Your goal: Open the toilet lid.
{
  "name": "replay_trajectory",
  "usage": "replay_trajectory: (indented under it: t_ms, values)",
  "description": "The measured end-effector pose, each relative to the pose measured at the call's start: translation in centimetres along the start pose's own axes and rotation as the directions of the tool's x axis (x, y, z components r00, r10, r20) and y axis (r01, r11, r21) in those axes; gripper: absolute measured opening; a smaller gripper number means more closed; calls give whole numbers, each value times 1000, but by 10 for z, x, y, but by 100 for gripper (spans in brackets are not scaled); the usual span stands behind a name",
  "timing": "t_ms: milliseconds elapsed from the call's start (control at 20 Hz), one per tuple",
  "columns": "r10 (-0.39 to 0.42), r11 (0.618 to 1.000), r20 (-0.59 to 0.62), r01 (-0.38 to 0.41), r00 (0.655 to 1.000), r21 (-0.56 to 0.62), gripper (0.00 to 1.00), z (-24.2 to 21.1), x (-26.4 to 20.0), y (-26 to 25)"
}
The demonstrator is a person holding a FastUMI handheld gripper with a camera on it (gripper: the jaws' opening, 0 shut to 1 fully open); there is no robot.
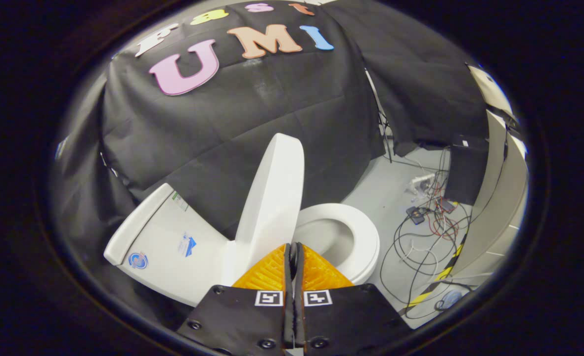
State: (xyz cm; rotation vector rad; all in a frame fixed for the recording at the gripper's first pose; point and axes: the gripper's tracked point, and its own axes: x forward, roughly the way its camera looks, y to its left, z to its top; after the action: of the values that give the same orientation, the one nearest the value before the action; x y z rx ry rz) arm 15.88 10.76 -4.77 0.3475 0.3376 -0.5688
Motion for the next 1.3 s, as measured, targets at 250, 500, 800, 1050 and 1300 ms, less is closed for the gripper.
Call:
replay_trajectory:
  t_ms: [250,500,800,1050,1300]
  values:
    - [10,998,30,-8,999,-58,1,8,-6,20]
    - [22,994,51,-17,998,-105,1,13,-13,35]
    - [57,989,71,-47,996,-141,1,18,-19,55]
    - [68,982,86,-51,994,-183,1,19,-25,71]
    - [80,969,106,-53,991,-243,1,20,-29,85]
